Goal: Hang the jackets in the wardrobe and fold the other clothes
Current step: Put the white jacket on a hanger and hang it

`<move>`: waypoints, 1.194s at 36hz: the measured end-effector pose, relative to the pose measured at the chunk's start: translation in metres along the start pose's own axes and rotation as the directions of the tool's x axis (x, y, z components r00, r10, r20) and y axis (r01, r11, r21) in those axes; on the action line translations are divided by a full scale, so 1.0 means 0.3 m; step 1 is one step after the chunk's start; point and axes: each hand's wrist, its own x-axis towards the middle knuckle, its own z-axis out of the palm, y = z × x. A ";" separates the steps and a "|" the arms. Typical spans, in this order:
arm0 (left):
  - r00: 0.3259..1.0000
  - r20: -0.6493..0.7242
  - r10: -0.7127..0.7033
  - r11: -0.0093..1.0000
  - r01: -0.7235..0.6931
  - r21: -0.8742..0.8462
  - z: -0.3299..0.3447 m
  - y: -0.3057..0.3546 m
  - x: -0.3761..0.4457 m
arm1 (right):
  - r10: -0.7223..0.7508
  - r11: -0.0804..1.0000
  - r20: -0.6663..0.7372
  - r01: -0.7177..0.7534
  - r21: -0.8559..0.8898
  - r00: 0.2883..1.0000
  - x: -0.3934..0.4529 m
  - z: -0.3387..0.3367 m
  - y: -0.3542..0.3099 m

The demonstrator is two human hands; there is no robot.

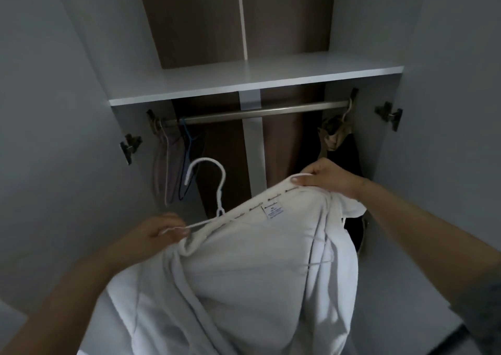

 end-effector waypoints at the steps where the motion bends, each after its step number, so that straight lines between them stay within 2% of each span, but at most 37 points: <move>1: 1.000 -0.016 0.008 0.999 -0.007 0.040 0.017 0.003 0.011 | -0.011 1.000 -0.013 0.011 -0.016 1.000 -0.004 0.000 -0.009; 6: 0.986 -0.164 0.041 0.982 -0.010 0.188 0.103 0.037 0.058 | -0.063 0.996 -0.113 0.055 -0.073 0.992 -0.019 0.017 -0.033; 11: 0.978 -0.148 0.150 0.960 -0.109 0.258 0.233 0.128 0.081 | -0.064 0.997 -0.167 0.068 0.022 0.984 -0.024 0.051 -0.070; 14: 0.961 -0.226 0.162 0.947 -0.088 0.308 0.281 0.159 0.089 | -0.005 0.997 -0.161 0.018 0.080 0.987 -0.030 0.076 -0.083; 16: 0.941 -0.290 0.176 0.950 -0.085 0.300 0.284 0.166 0.091 | 0.047 0.993 -0.126 -0.033 0.114 0.991 -0.042 0.071 -0.088; 18: 0.915 -0.351 0.201 0.955 -0.104 0.277 0.274 0.172 0.089 | 0.111 0.969 0.027 -0.115 0.217 0.993 -0.060 0.048 -0.085; 20: 0.870 -0.440 0.224 0.961 -0.122 0.248 0.255 0.171 0.084 | 0.102 0.949 0.151 -0.142 0.281 0.983 -0.082 0.016 -0.066; 21: 0.843 -0.489 0.224 0.965 -0.122 0.231 0.243 0.167 0.081 | 0.089 0.955 0.143 -0.125 0.269 0.986 -0.095 0.002 -0.053; 22: 0.816 -0.536 0.216 0.970 -0.117 0.213 0.231 0.160 0.079 | 0.077 0.971 0.075 -0.091 0.220 0.994 -0.111 -0.008 -0.039; 24: 0.773 -0.608 0.184 0.981 -0.105 0.164 0.206 0.142 0.079 | 0.009 1.000 -0.201 -0.002 0.031 0.980 -0.142 -0.016 0.004; 26: 0.750 -0.645 0.148 0.989 -0.117 0.091 0.186 0.129 0.081 | -0.142 0.987 -0.483 0.084 -0.139 0.864 -0.187 0.012 0.074; 28: 0.741 -0.658 0.136 0.990 -0.116 0.074 0.176 0.123 0.086 | -0.151 0.988 -0.661 0.129 -0.082 0.735 -0.238 0.087 0.164; 31: 0.729 -0.664 0.166 0.986 -0.099 0.137 0.172 0.119 0.096 | 0.037 0.981 -0.767 0.123 0.150 0.641 -0.282 0.225 0.300; 33: 0.724 -0.669 0.166 0.983 -0.072 0.166 0.171 0.116 0.102 | 0.300 0.914 -0.723 0.030 0.405 0.623 -0.277 0.302 0.365; 35: 0.731 -0.659 0.178 0.979 -0.065 0.192 0.172 0.113 0.106 | 0.572 0.730 -0.492 -0.133 0.671 0.656 -0.259 0.357 0.412; 36: 0.733 -0.657 0.174 0.982 -0.080 0.170 0.174 0.118 0.107 | 0.636 0.646 -0.343 -0.234 0.727 0.691 -0.251 0.384 0.426; 38: 0.715 -0.695 0.072 0.991 -0.128 -0.029 0.165 0.132 0.110 | 0.661 0.534 -0.107 -0.365 0.763 0.743 -0.231 0.437 0.443; 39: 0.700 -0.714 -0.010 0.979 -0.139 -0.150 0.156 0.138 0.111 | 0.661 0.496 -0.071 -0.364 0.788 0.747 -0.217 0.460 0.456; 40: 0.689 -0.721 -0.079 0.963 -0.136 -0.235 0.146 0.137 0.111 | 0.675 0.478 -0.095 -0.336 0.811 0.732 -0.206 0.482 0.465; 41: 0.695 -0.712 -0.102 0.958 -0.125 -0.259 0.131 0.133 0.112 | 0.692 0.487 -0.145 -0.308 0.817 0.707 -0.194 0.495 0.473; 43: 0.749 -0.662 -0.032 0.977 -0.118 -0.180 0.098 0.127 0.112 | 0.696 0.491 -0.192 -0.264 0.830 0.691 -0.183 0.490 0.482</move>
